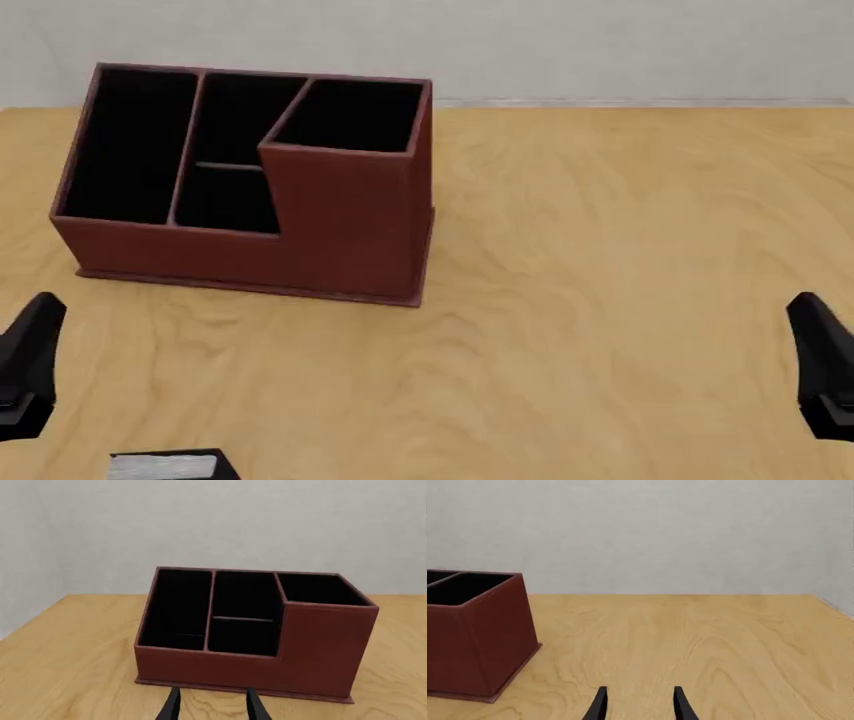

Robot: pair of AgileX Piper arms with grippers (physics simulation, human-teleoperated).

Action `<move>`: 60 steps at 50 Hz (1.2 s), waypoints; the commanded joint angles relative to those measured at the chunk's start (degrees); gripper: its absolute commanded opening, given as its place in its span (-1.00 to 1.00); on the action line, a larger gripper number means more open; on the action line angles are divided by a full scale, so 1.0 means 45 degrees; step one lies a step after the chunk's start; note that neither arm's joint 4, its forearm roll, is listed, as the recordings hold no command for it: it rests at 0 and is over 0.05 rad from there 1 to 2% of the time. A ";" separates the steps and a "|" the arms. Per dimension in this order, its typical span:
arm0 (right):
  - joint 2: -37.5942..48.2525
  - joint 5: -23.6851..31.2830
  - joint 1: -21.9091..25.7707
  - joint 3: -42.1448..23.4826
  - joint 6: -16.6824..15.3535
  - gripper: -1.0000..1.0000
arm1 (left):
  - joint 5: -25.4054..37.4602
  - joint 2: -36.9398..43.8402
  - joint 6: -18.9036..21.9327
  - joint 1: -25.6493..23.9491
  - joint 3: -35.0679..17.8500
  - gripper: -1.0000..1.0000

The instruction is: Pick up the book and place it in the left compartment of the caddy.

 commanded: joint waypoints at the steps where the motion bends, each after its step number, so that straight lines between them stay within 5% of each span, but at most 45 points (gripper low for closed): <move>1: 0.0060 -0.0047 -0.0056 -0.0005 0.0001 1.00 | -0.0071 0.0101 0.0001 -0.0039 -0.0016 1.00; 23: 0.0019 0.0049 -0.0064 -0.0064 -0.0004 1.00 | -0.0114 0.0115 0.0016 -0.0033 -0.0005 1.00; 24: 0.0017 0.0048 -0.0064 -0.0064 -0.0005 1.00 | -0.0169 0.0222 -0.0014 -0.0982 -0.0010 1.00; 25: 0.0017 0.0048 -0.0064 -0.0064 -0.0005 1.00 | -0.0981 0.1954 -0.1526 -0.0440 -0.0032 1.00; 26: 0.0019 0.0049 -0.0065 -0.0064 -0.0006 1.00 | 0.0464 0.0359 -0.0098 -0.0928 -0.0972 1.00; 29: 0.0017 0.0047 -0.0063 -0.0064 -0.0004 1.00 | 0.1844 0.1465 -0.0685 -0.1194 -0.2532 1.00; 31: 0.0017 0.0047 -0.0066 -0.0064 -0.0004 1.00 | 0.3643 0.1137 -0.0026 -0.1994 -0.3730 1.00; 38: 0.0018 0.0048 -0.0064 -0.0064 -0.0003 1.00 | 0.6947 0.1785 0.1768 -0.3036 -0.4959 1.00; 43: 0.0019 0.0049 -0.0065 -0.0064 -0.0003 1.00 | 0.9523 0.1729 0.2097 -0.3716 -0.7180 1.00; 49: 0.0019 0.0049 -0.0065 -0.0064 -0.0004 1.00 | 1.1787 0.2034 0.3629 -0.4265 -0.7876 1.00; 55: 0.0018 0.0049 -0.0066 -0.0064 -0.0002 1.00 | 1.4040 0.3128 0.4091 -0.4969 -0.9491 1.00; 60: 0.0020 0.0050 -0.0063 -0.0064 -0.0001 1.00 | 1.5462 0.3421 0.4551 -0.5173 -0.9160 1.00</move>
